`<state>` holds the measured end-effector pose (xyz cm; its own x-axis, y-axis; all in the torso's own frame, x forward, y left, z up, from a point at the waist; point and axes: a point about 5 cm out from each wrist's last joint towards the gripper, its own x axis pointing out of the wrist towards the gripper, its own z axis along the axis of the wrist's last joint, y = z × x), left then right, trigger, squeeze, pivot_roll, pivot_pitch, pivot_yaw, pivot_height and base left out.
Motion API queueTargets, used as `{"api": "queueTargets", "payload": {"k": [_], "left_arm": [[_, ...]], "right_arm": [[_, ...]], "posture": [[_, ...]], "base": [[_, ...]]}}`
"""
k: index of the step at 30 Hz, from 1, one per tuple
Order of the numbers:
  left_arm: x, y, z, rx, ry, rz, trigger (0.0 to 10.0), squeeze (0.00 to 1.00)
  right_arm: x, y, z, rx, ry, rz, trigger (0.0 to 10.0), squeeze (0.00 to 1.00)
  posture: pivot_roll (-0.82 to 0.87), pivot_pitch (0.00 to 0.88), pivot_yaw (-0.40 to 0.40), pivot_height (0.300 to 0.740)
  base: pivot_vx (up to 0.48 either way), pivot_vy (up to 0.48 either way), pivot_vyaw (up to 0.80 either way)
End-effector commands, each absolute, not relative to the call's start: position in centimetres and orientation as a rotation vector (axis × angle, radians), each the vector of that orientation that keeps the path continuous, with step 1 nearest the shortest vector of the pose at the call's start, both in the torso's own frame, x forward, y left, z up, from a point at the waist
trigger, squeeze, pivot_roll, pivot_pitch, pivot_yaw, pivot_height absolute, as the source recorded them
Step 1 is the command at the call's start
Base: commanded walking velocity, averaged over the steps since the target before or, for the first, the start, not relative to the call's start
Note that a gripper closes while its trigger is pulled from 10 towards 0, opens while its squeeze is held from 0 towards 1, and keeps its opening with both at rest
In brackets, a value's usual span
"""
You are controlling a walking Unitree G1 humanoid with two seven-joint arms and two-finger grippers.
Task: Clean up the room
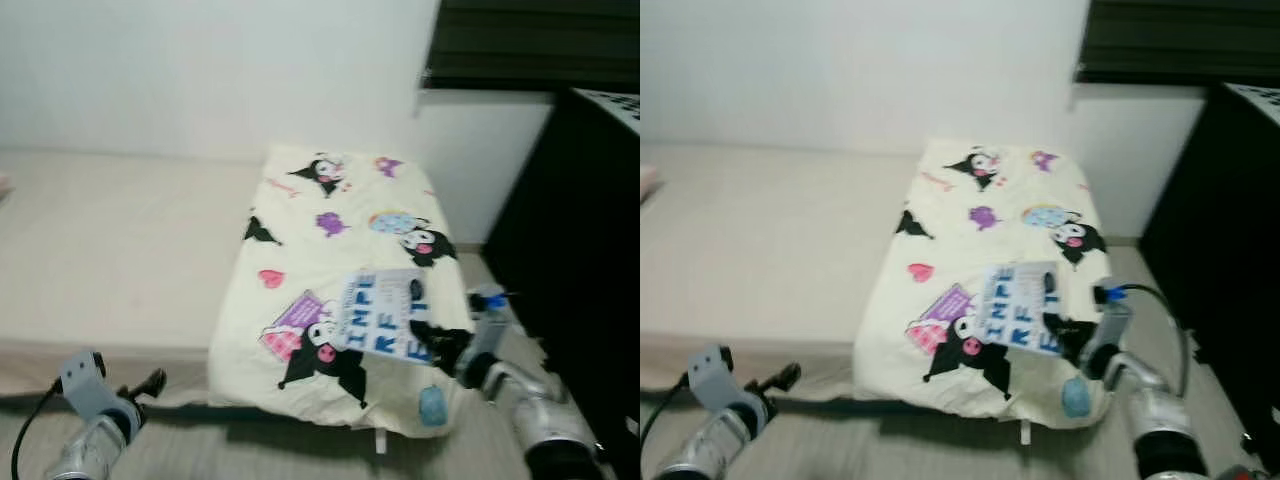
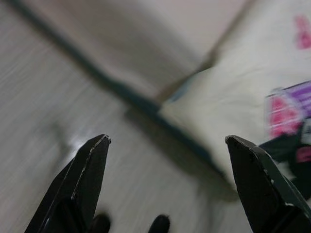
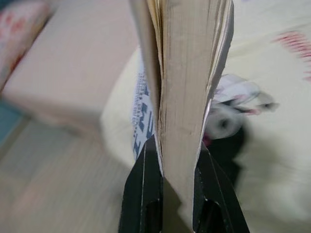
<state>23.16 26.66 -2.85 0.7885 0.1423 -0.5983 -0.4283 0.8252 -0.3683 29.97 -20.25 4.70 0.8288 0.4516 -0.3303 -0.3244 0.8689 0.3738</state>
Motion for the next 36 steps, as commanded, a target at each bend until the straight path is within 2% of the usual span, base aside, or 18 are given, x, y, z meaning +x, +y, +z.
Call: {"api": "queueTargets", "payload": {"k": [1, 7, 8, 13, 23, 33, 34, 35, 36], "left_arm": [[19.3, 25.0, -6.2, -0.477, 0.767, 0.368, 10.0, 0.00], [17.9, 24.3, -7.2, -0.469, 0.823, 0.379, 10.0, 0.00], [17.1, 23.7, -7.9, -0.440, 0.868, 0.374, 10.0, 0.00], [16.7, 23.5, -8.1, -0.407, 0.887, 0.369, 10.0, 0.00], [17.1, 24.0, -7.8, -0.367, 0.876, 0.362, 10.0, 0.00], [16.9, 23.8, -8.0, -0.368, 0.883, 0.356, 10.0, 0.00], [16.9, 23.7, -8.0, -0.367, 0.883, 0.354, 10.0, 0.00], [16.9, 23.6, -8.1, -0.369, 0.883, 0.351, 10.0, 0.00], [16.9, 23.6, -8.1, -0.369, 0.883, 0.351, 10.0, 0.00]], "right_arm": [[29.8, -18.2, 3.7, 0.276, 0.431, 0.473, 0.0, 0.00], [29.8, -16.8, 3.5, 0.264, 0.432, 0.536, 0.0, 0.00], [29.9, -15.5, 3.6, 0.256, 0.410, 0.602, 0.0, 0.00], [30.0, -14.9, 3.8, 0.246, 0.395, 0.623, 0.0, 0.00], [31.2, -15.0, 4.9, 0.247, 0.324, 0.589, 0.0, 0.00], [31.2, -14.8, 5.0, 0.250, 0.305, 0.593, 0.0, 0.00], [31.3, -14.9, 4.9, 0.250, 0.310, 0.579, 3.3, 0.00], [31.4, -15.1, 4.8, 0.248, 0.318, 0.560, 10.0, 0.00], [31.4, -15.1, 4.8, 0.248, 0.318, 0.560, 10.0, 0.00]], "posture": [[-0.02, 0.000, -0.036, 0.740], [-0.02, 0.000, -0.038, 0.740], [-0.02, 0.000, -0.039, 0.740], [-0.02, 0.000, -0.038, 0.740], [-0.01, 0.000, -0.025, 0.740], [-0.01, 0.000, -0.023, 0.740], [-0.01, 0.000, -0.025, 0.740], [-0.01, 0.000, -0.025, 0.740], [-0.01, 0.000, -0.025, 0.740]], "base": [[0.000, 0.000, 0.78], [0.000, 0.000, 0.78], [0.000, 0.000, 0.78], [0.219, 0.000, 0.78], [0.444, 0.000, 0.66], [0.480, 0.000, 0.47], [0.480, 0.000, 0.00], [0.480, 0.000, 0.00], [0.480, 0.000, 0.00]]}}
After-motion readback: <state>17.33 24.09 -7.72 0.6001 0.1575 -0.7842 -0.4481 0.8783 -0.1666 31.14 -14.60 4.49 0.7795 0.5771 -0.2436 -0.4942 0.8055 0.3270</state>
